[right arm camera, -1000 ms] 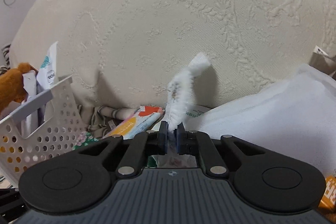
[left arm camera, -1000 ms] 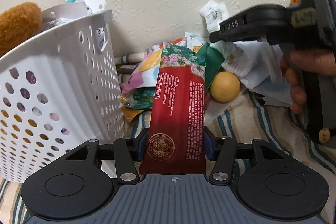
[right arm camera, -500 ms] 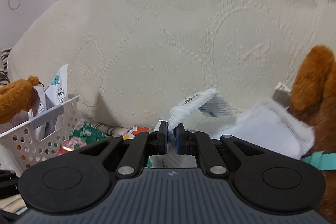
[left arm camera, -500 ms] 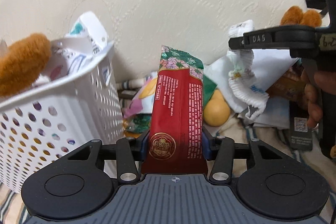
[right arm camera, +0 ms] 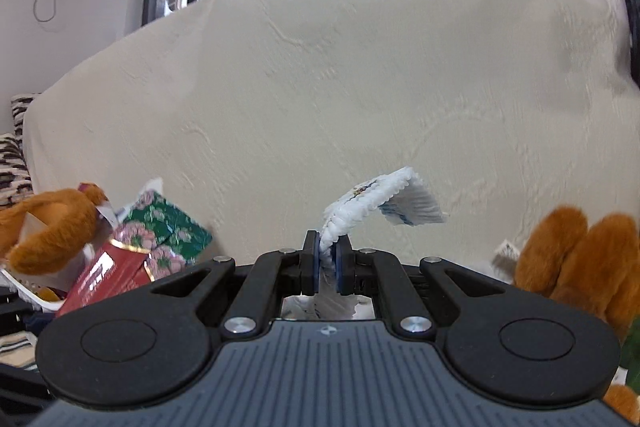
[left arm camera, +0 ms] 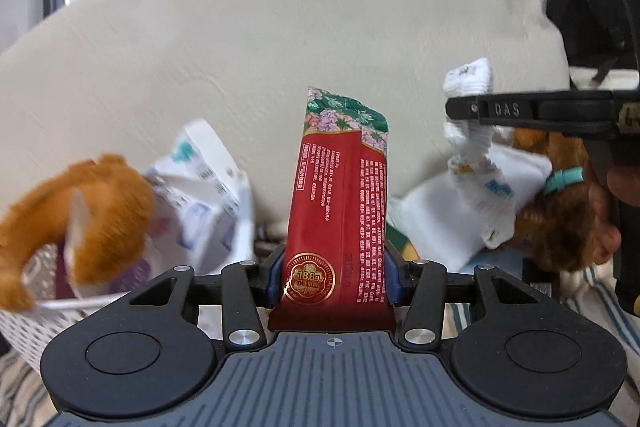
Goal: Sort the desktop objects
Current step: 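Carry the red packet and white strip to the basket and release both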
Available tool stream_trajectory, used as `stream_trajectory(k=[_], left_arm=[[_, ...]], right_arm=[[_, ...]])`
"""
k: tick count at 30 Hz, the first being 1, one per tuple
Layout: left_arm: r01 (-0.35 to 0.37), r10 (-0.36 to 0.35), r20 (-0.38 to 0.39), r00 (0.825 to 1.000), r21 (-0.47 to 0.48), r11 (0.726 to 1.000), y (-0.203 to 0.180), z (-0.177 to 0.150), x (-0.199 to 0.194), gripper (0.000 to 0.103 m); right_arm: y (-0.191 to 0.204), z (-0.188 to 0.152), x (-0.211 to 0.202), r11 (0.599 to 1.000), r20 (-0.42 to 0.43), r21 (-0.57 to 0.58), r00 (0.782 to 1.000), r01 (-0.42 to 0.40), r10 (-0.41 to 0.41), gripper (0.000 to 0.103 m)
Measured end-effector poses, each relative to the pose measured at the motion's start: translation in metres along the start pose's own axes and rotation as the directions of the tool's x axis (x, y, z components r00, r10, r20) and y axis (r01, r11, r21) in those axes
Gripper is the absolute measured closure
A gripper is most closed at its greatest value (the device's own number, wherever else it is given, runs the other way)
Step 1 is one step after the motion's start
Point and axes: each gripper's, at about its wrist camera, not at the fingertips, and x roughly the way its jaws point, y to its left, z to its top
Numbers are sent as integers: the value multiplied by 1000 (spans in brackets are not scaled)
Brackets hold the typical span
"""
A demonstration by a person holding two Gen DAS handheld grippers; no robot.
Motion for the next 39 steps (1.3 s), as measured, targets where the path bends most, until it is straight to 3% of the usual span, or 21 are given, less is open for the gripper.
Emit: stream_trajectory(k=[11, 22, 29, 39], left_arm=[[-101, 104, 89, 991, -28, 994, 61, 32, -47, 55], [-216, 220, 50, 974, -63, 974, 143, 32, -58, 55], [-207, 205, -25, 978, -104, 973, 173, 19, -37, 54], [-178, 172, -59, 983, -126, 976, 178, 12, -19, 49]], right_arm=[[63, 43, -4, 994, 66, -51, 993, -92, 96, 95], [148, 70, 33, 968, 75, -12, 965, -252, 252, 95], [183, 57, 58, 960, -8, -38, 961, -276, 276, 95], [190, 10, 59, 952, -191, -123, 948, -282, 256, 90]])
